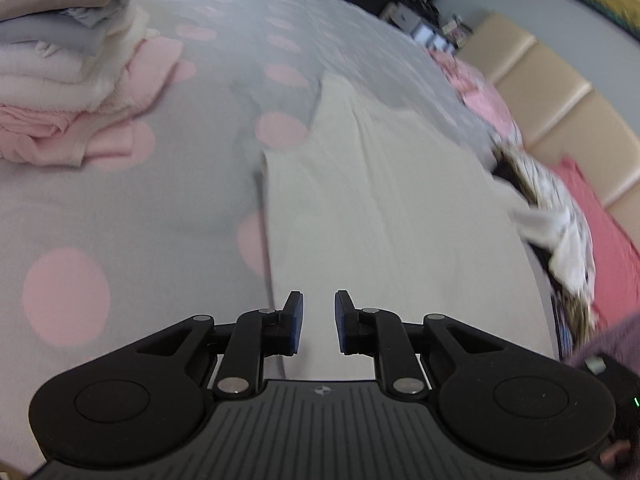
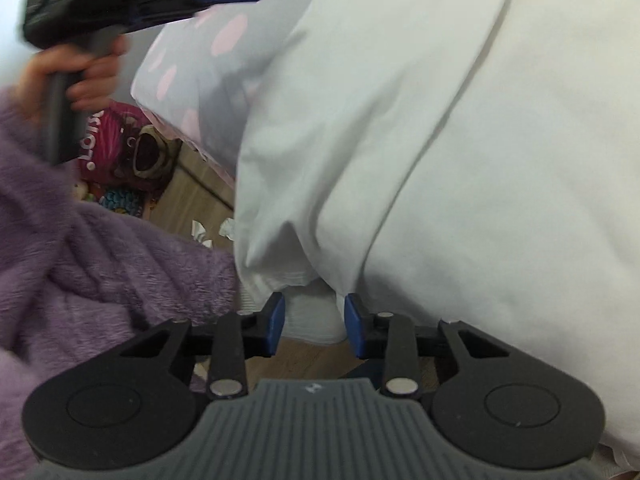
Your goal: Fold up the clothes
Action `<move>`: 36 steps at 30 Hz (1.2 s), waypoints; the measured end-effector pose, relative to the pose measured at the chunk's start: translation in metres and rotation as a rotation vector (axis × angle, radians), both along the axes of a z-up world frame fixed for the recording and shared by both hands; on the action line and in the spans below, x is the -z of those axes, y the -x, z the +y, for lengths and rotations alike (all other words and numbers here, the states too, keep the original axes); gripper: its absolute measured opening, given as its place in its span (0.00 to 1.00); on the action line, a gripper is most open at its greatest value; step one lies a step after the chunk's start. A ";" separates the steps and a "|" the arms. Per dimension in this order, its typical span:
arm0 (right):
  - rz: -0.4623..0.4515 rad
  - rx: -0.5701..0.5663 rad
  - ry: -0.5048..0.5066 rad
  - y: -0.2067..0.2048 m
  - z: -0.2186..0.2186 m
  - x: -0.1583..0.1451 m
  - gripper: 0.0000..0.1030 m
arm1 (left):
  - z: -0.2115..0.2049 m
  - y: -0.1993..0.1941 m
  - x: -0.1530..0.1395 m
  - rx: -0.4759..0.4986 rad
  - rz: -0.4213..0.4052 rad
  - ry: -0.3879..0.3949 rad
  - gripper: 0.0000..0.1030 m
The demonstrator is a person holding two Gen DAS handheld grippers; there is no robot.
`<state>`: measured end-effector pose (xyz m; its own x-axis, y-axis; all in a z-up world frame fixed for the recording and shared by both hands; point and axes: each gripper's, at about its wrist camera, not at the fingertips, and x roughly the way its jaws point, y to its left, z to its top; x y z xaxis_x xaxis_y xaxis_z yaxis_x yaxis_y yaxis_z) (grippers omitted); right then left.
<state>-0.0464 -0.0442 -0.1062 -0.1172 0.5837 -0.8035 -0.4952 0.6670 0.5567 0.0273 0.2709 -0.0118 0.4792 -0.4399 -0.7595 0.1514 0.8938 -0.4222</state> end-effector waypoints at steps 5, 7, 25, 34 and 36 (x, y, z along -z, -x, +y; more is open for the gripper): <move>-0.033 0.050 0.037 0.000 0.039 0.025 0.36 | -0.028 0.041 -0.005 0.184 0.086 -0.146 0.26; -0.046 0.058 0.038 0.002 0.041 0.029 0.36 | -0.037 0.056 -0.001 0.243 0.118 -0.188 0.30; -0.063 0.127 -0.020 0.021 0.065 0.048 0.01 | -0.073 0.088 0.071 0.409 0.349 -0.288 0.05; 0.000 0.155 -0.013 0.027 0.036 0.038 0.01 | -0.073 0.088 0.076 0.386 0.405 -0.352 0.00; -0.003 0.159 0.003 0.025 0.035 0.041 0.01 | -0.074 0.087 0.082 0.382 0.433 -0.387 0.00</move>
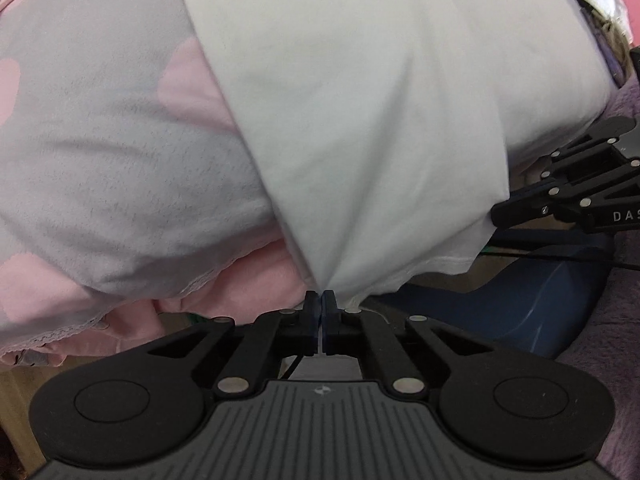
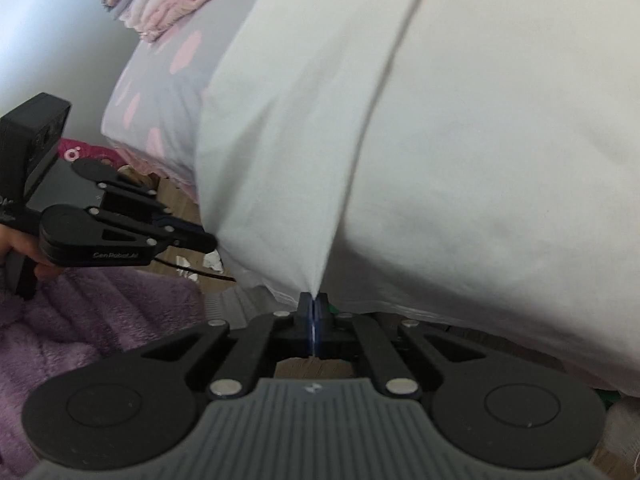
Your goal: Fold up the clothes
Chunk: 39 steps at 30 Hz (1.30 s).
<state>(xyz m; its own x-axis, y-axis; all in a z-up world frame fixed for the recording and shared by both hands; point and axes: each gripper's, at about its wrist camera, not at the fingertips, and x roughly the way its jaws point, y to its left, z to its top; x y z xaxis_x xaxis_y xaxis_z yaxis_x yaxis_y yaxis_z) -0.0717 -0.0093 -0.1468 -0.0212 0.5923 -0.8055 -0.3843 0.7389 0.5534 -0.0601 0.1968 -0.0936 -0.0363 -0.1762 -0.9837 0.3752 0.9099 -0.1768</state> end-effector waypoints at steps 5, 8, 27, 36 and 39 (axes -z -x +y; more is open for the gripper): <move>-0.004 -0.031 0.085 0.003 -0.012 -0.008 0.06 | 0.008 0.000 -0.008 -0.065 -0.019 -0.060 0.00; -0.042 -0.031 0.127 0.003 -0.021 -0.021 0.08 | 0.019 -0.008 -0.036 -0.106 -0.095 -0.024 0.01; -0.315 0.282 0.269 -0.071 -0.221 -0.132 0.27 | -0.075 -0.107 -0.151 -0.156 -0.394 0.157 0.16; -0.353 0.591 0.434 -0.103 -0.366 -0.147 0.27 | -0.167 -0.151 -0.141 -0.035 -0.413 0.215 0.24; -0.373 0.646 0.479 -0.113 -0.391 -0.148 0.30 | -0.186 -0.164 -0.132 -0.028 -0.403 0.224 0.24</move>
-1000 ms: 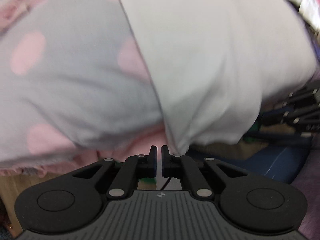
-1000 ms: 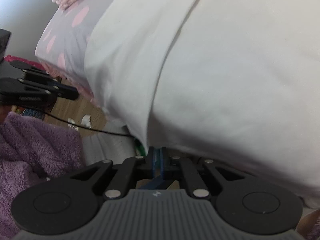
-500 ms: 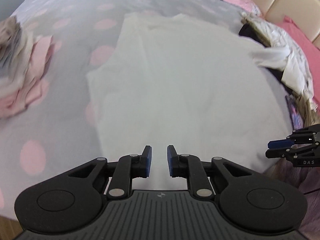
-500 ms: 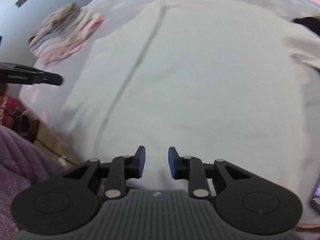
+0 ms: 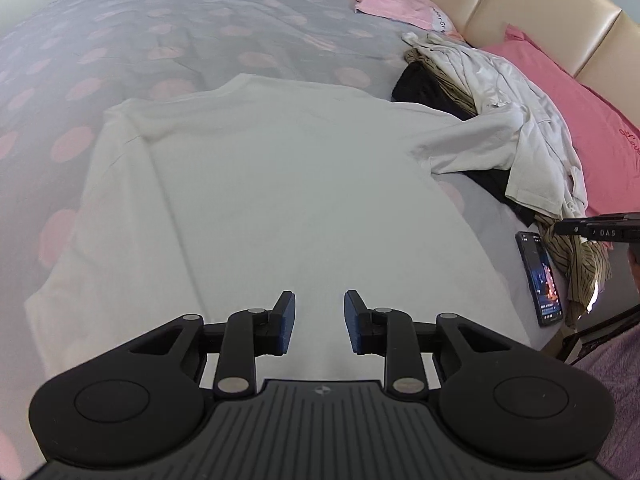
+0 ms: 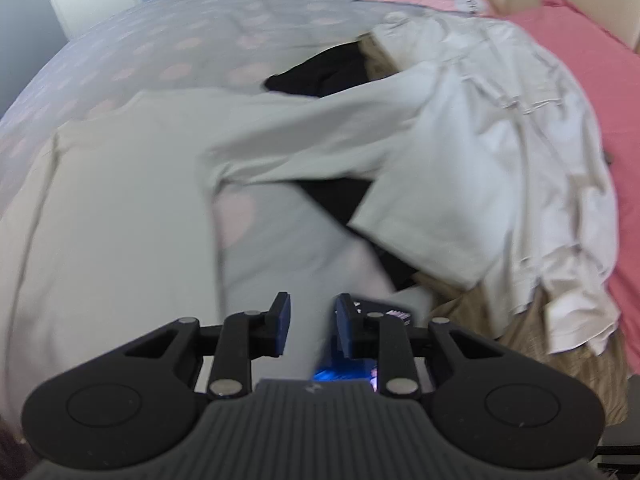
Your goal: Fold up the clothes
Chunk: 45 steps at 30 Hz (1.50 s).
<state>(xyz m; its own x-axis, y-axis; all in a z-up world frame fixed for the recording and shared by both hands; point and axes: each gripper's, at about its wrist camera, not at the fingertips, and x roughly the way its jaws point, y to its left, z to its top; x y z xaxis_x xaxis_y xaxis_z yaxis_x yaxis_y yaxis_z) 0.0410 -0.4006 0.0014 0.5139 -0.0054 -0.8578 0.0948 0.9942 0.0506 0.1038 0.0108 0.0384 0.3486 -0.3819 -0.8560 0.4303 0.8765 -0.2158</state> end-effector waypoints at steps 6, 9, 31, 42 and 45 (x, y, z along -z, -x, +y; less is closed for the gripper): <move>-0.018 0.052 0.020 -0.021 -0.028 0.010 0.37 | -0.021 -0.026 0.017 -0.038 0.014 0.012 0.24; -0.023 0.055 0.044 -0.034 -0.029 0.018 0.37 | -0.027 -0.037 0.027 -0.056 0.024 0.005 0.24; -0.084 0.021 0.125 -0.085 -0.012 0.058 0.39 | -0.050 -0.066 0.062 -0.052 0.006 -0.010 0.29; -0.054 0.079 0.125 -0.081 -0.024 0.056 0.08 | -0.051 -0.066 0.063 -0.050 0.011 -0.012 0.30; -0.085 0.086 0.077 -0.073 -0.024 0.040 0.07 | -0.052 -0.064 0.060 -0.046 0.007 -0.006 0.30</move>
